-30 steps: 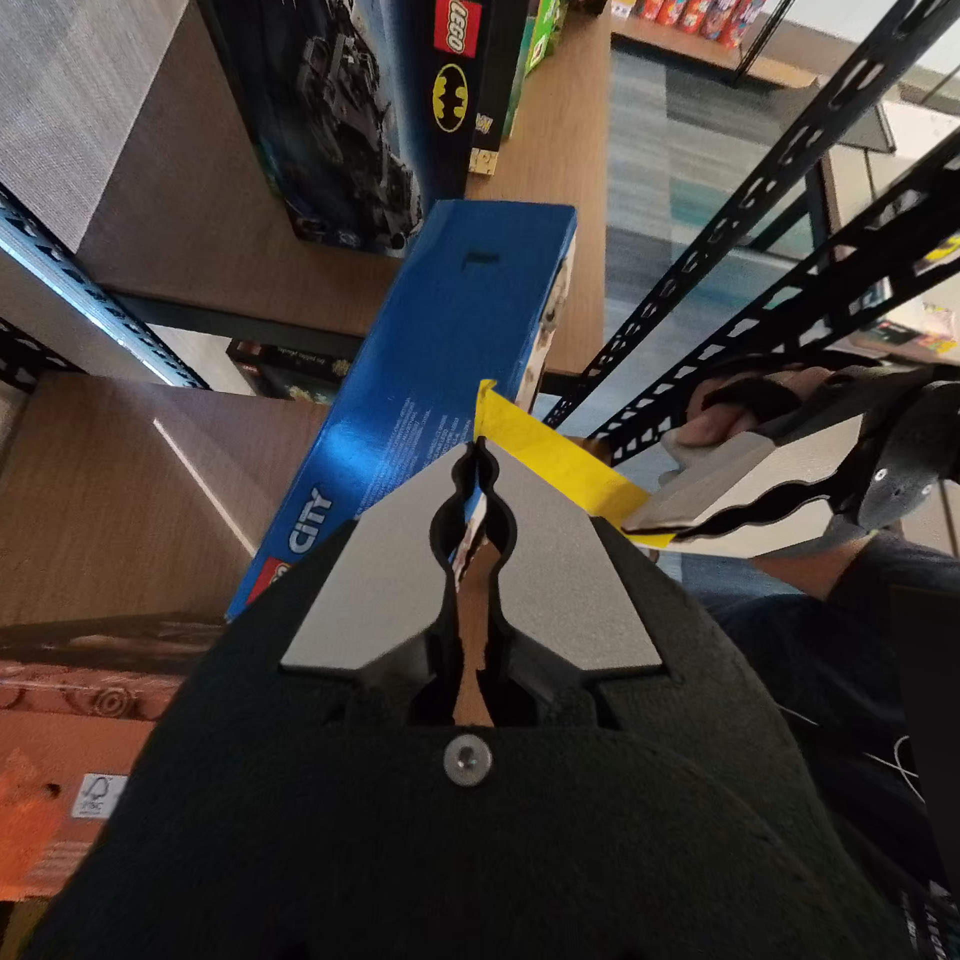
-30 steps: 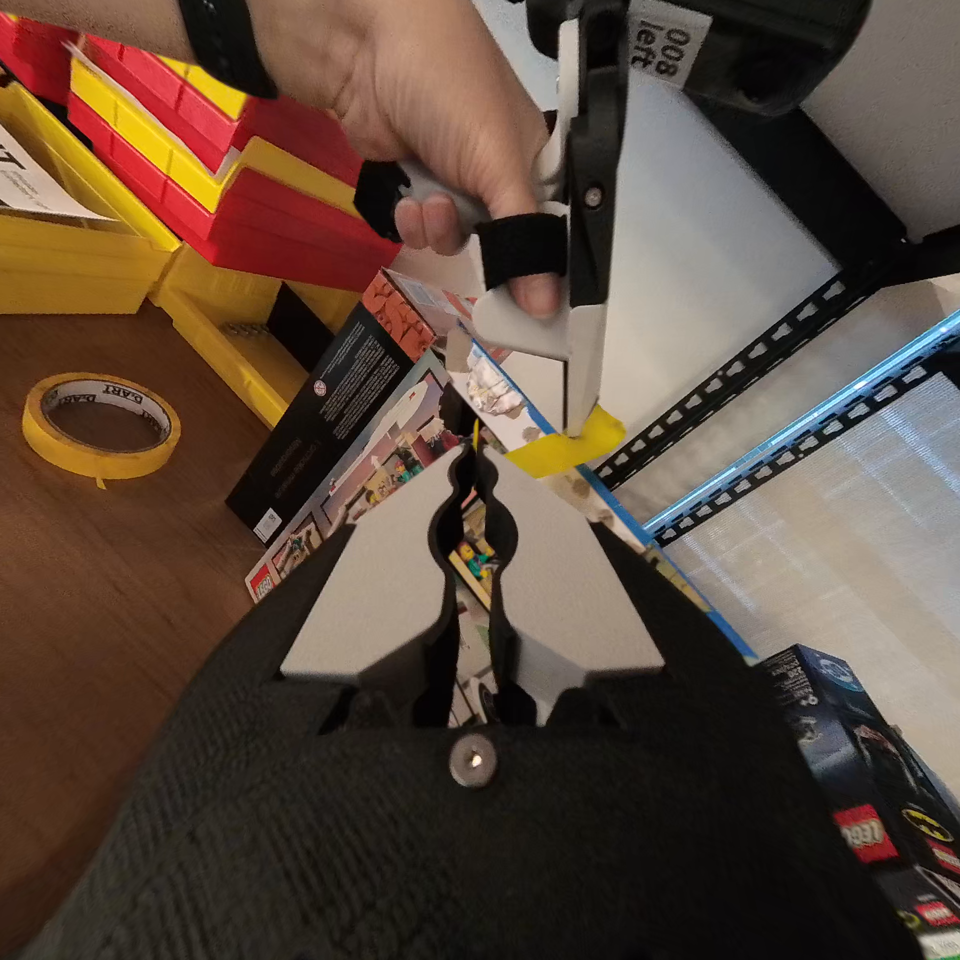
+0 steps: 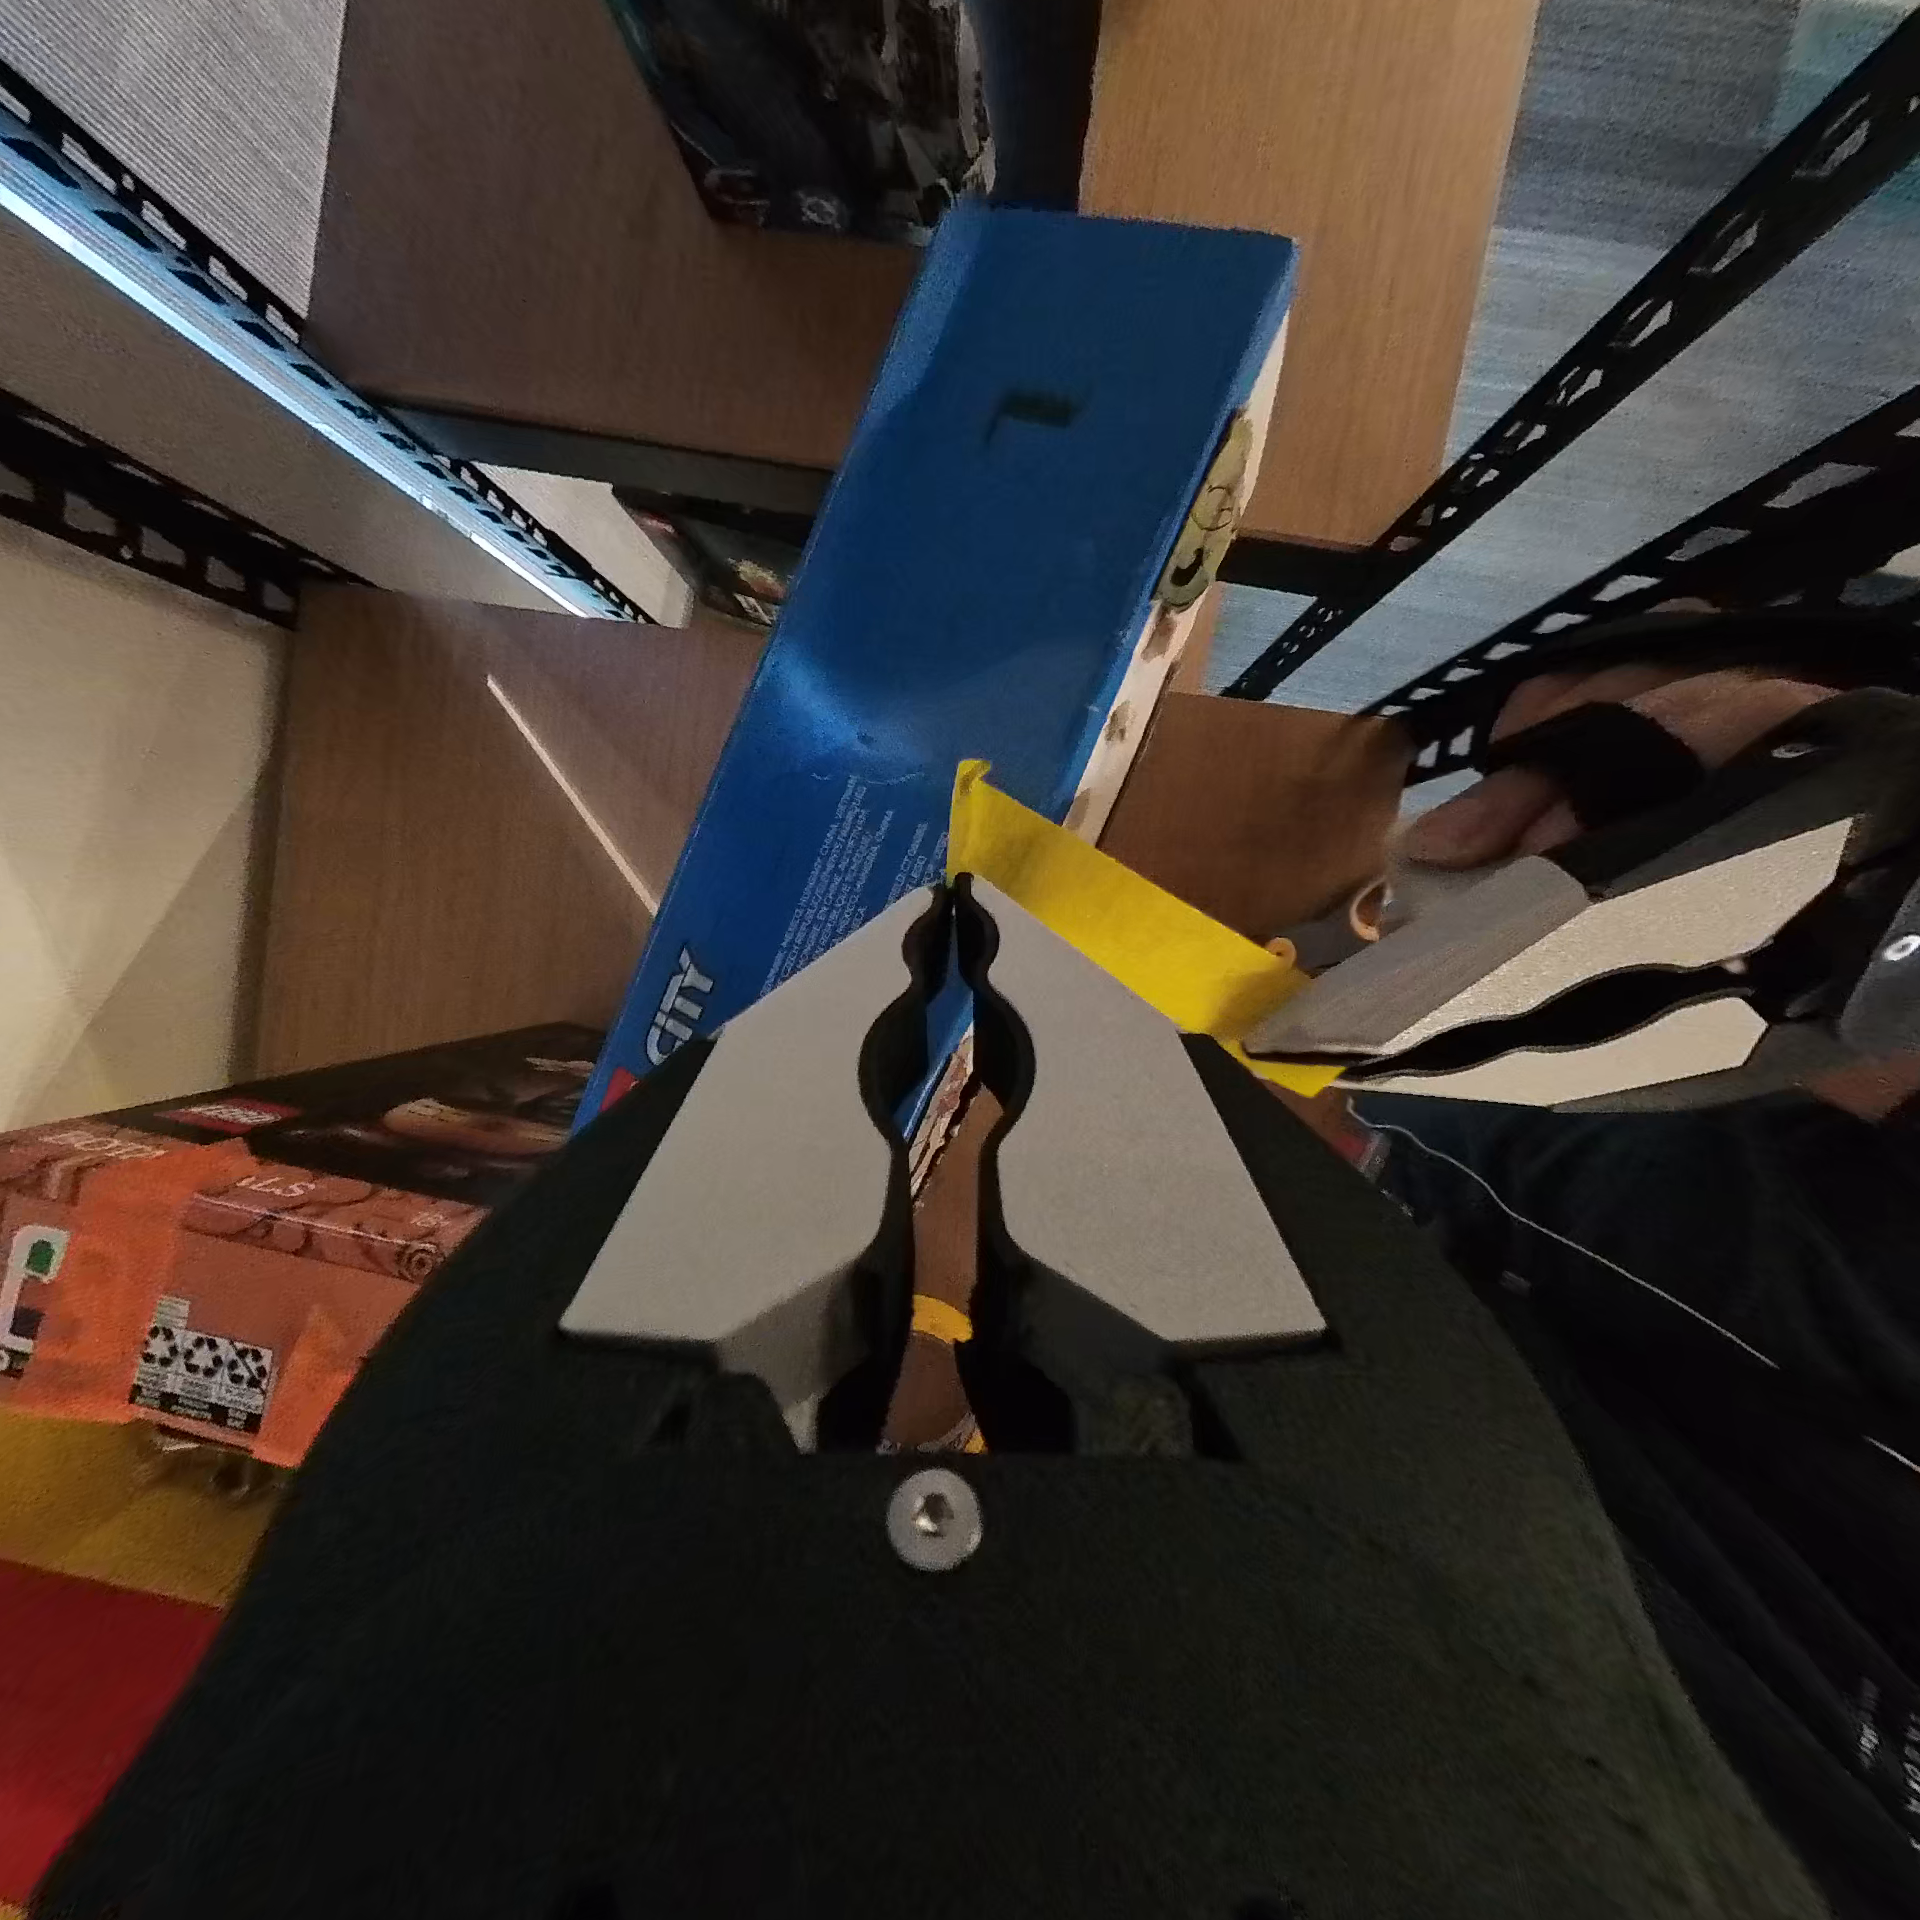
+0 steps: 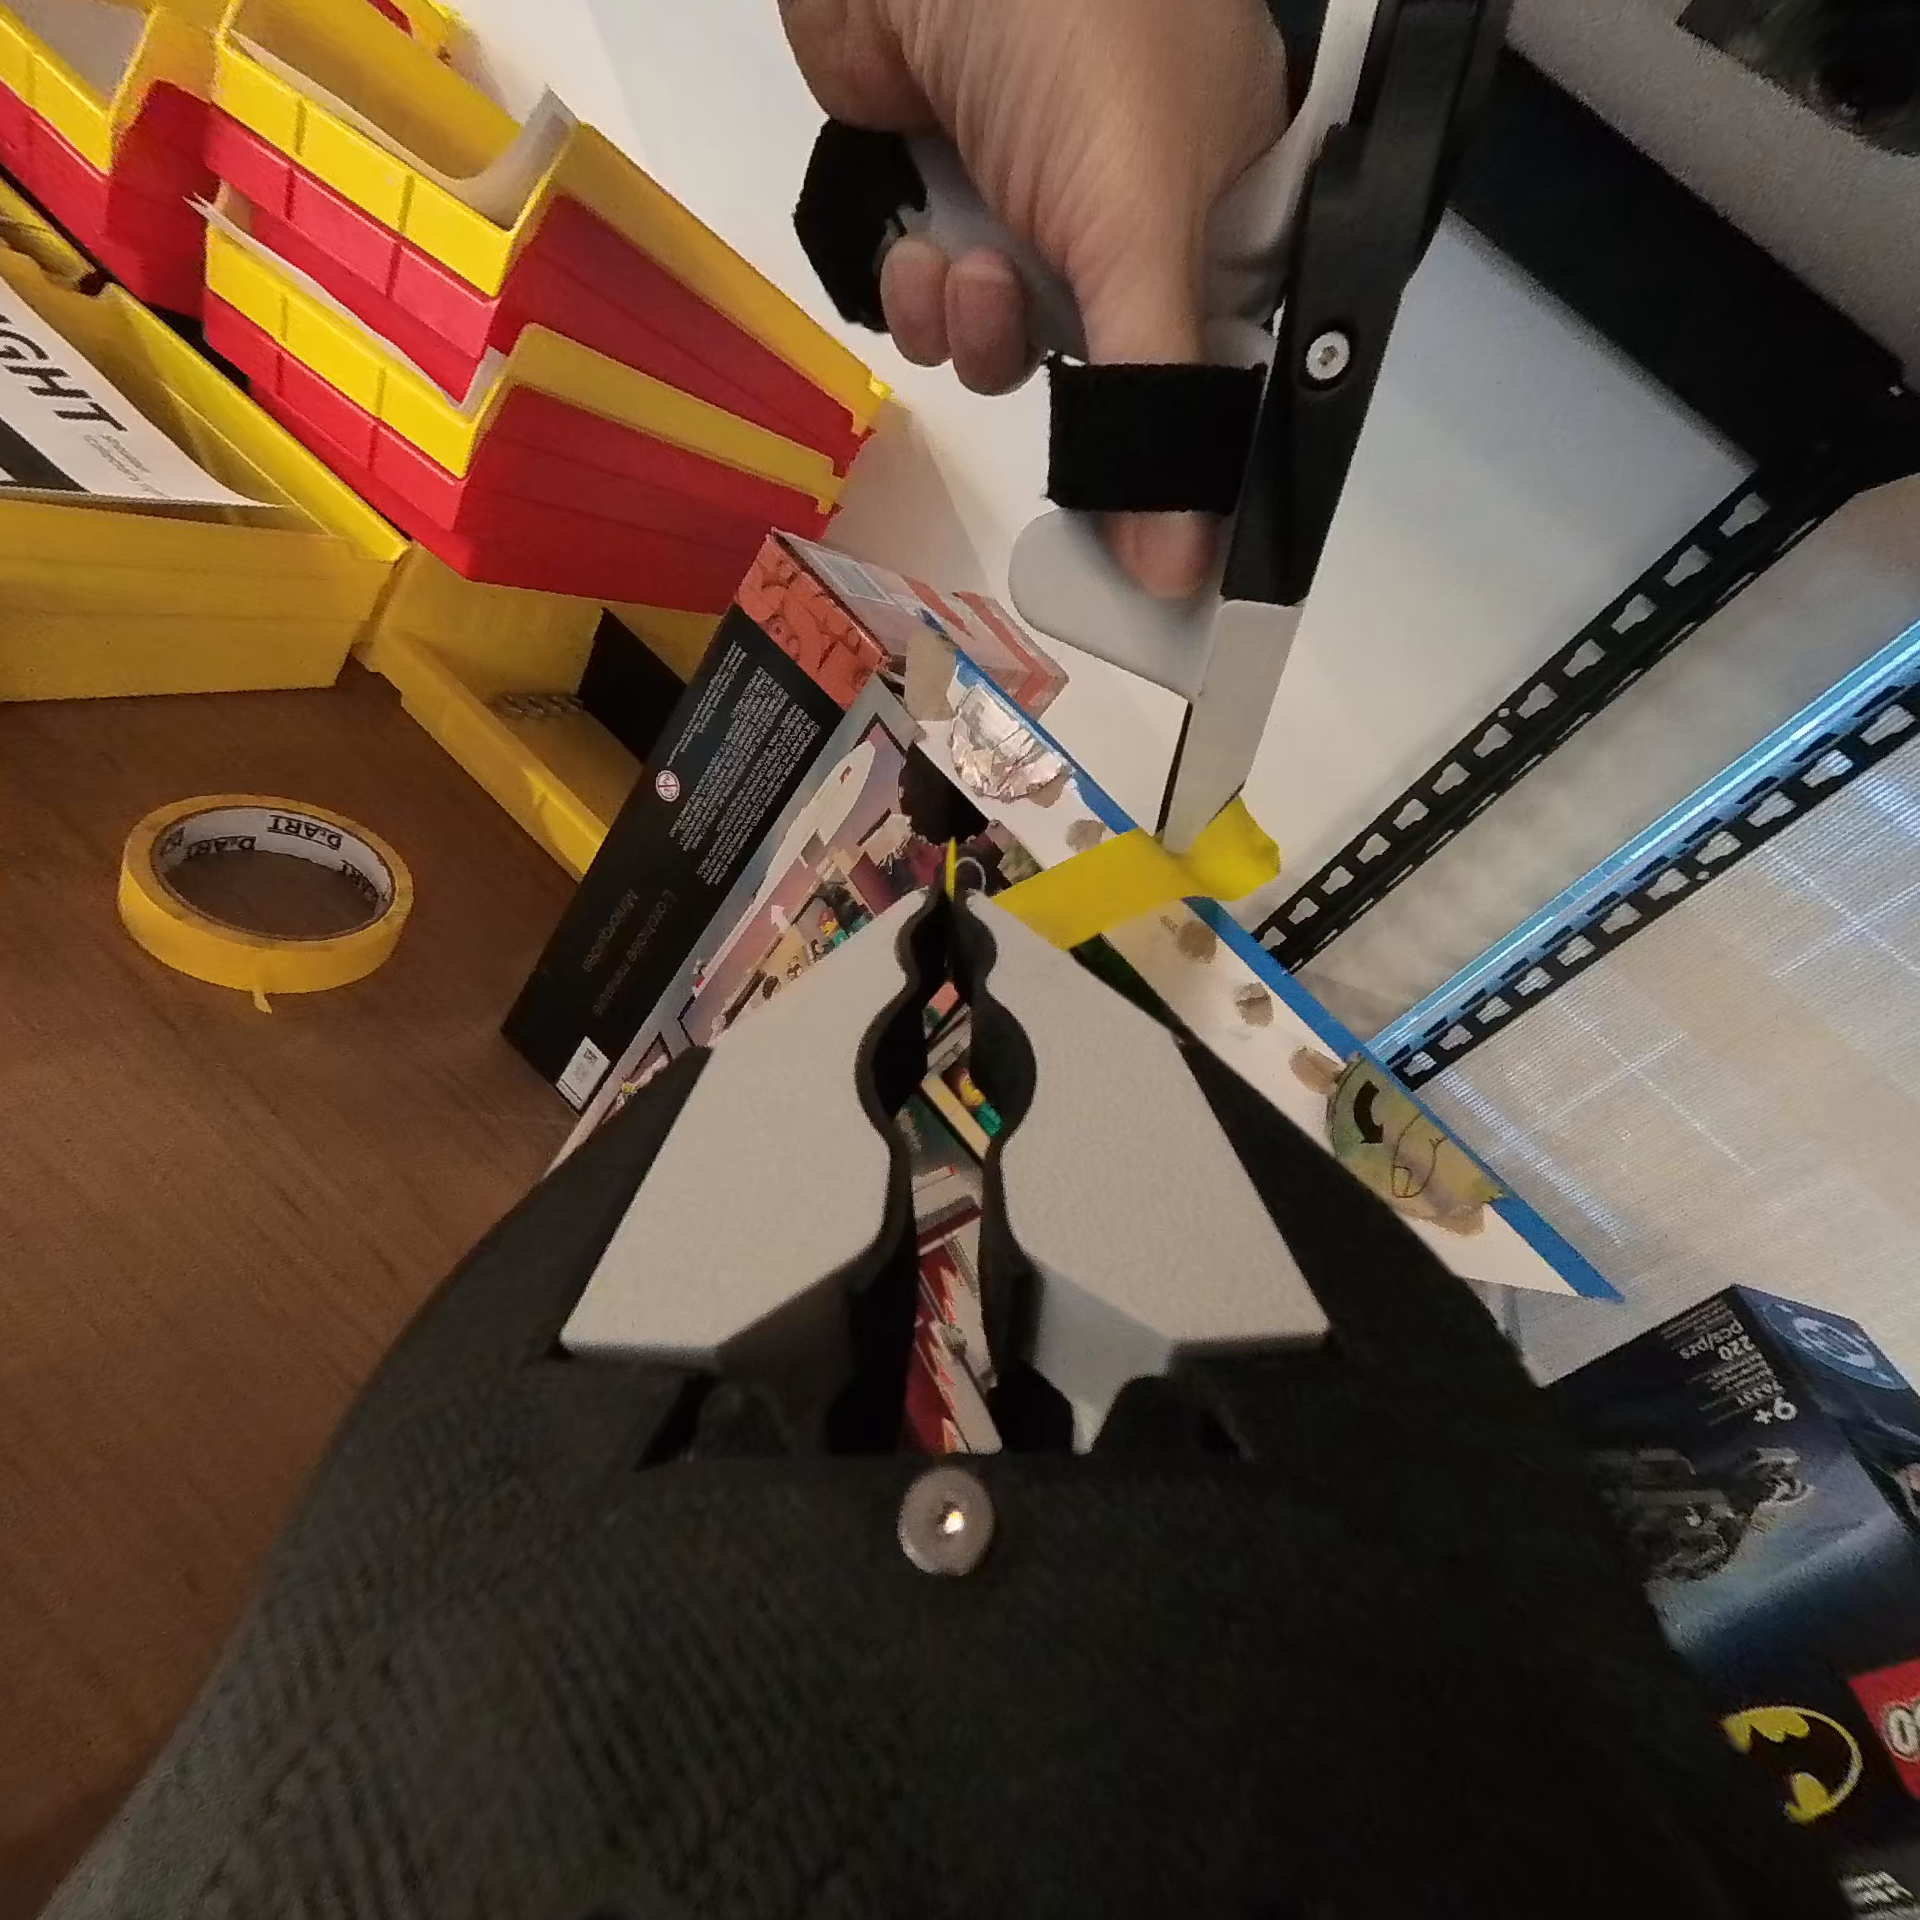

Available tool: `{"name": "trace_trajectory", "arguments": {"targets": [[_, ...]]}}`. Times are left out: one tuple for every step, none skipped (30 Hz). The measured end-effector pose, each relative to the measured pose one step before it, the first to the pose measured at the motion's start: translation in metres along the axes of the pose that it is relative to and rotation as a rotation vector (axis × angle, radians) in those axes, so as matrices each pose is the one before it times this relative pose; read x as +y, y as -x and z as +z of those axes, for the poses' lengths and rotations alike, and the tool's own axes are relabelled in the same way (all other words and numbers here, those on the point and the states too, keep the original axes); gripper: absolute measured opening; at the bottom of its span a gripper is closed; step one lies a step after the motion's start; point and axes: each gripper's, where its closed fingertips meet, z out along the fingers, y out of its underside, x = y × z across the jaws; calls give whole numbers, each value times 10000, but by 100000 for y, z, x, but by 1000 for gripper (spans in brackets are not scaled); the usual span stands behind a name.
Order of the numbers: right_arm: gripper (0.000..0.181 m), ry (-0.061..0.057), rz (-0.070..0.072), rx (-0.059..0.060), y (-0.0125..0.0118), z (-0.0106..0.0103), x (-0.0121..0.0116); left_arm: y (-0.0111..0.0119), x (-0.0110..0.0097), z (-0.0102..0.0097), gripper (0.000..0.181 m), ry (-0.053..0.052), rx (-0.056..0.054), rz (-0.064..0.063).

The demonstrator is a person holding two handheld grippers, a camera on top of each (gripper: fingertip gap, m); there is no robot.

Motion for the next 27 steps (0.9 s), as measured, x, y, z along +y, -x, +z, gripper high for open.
{"name": "trace_trajectory", "arguments": {"targets": [[0, -6, 61, -48, 7, 64, 85, 38, -36, -4, 0, -12, -37, -7], [0, -21, 59, -27, -26, 42, 67, 40, -42, 0, 0, -31, -12, -24], [0, -35, 57, -33, -14, 32, 43, 33, -36, -33, 0, -40, 47, -59], [0, -33, 68, -38, -2, 23, 22, 14, -41, -40, 0, -51, 118, -113], [0, -21, 58, -27, -11, 16, 41, -1, -47, -54, 0, -61, 202, -194], [0, -20, 39, -19, -1, 15, 21, -34, -58, -45, 0, -77, 266, -270], [0, -11, 28, -32, 31, 26, 18, -38, -13, -26, 0, -63, 293, -249], [0, -9, 15, -38, 67, 16, -3, -61, 15, -3, 0, -41, 310, -211], [0, -12, 0, -21, 65, 17, -15, -88, 23, 9, 1, -34, 315, -204], [0, -12, -15, -24, 90, -4, -36, -117, 55, 37, 3, -6, 320, -192], [0, -3, -15, -22, 82, -10, -32, -83, 62, 41, 6, 23, 283, -169], [0, 0, -18, -9, 69, -10, -32, -13, 17, 13, 6, 16, 211, -117], [0, 10, -29, 32, -7, -10, -12, -3, -63, -12, 6, -11, 153, -53], [0, 25, -42, 25, -16, 6, 26, -36, -26, -6, 7, 9, 126, -17], [0, 40, -5, -4, 5, 23, 65, 0, -47, -43, 7, 10, 93, -29], [0, 29, 7, 13, -49, 20, 62, 12, -94, -68, 7, -14, 86, -22], [0, 15, 10, 11, -55, 5, 51, -24, -67, -71, 8, -11, 110, -14], [0, 5, 29, -7, -29, 0, 33, -13, -39, -72, 8, 2, 126, -46], [0, -4, 24, 22, -61, -13, 27, 3, -55, -48, 8, -10, 141, -60], [0, 0, 18, -10, -11, -23, 26, 170, -54, -22, 9, -13, 30, -69], [0, -17, 59, -147, 204, -5, 15, 737, -19, -20, 23, 19, -309, -69], [0, -36, 114, -99, 144, 1, -26, 1022, 96, -28, 33, 88, -468, 47], [0, -10, 40, 15, -15, -11, 0, 606, 3, 6, 32, 11, -203, 130], [0, 49, -64, 87, -121, -6, 98, 241, -206, -29, 33, -137, 10, 69], [0, 63, -80, 61, -85, -3, 121, 102, -288, -109, 34, -200, 78, 28], [0, 23, -26, -16, 12, 14, 61, 175, -396, -223, 34, -261, -2, 10], [0, -12, 18, -32, 26, 29, 3, 214, -610, -383, 33, -379, -89, 17]]}}
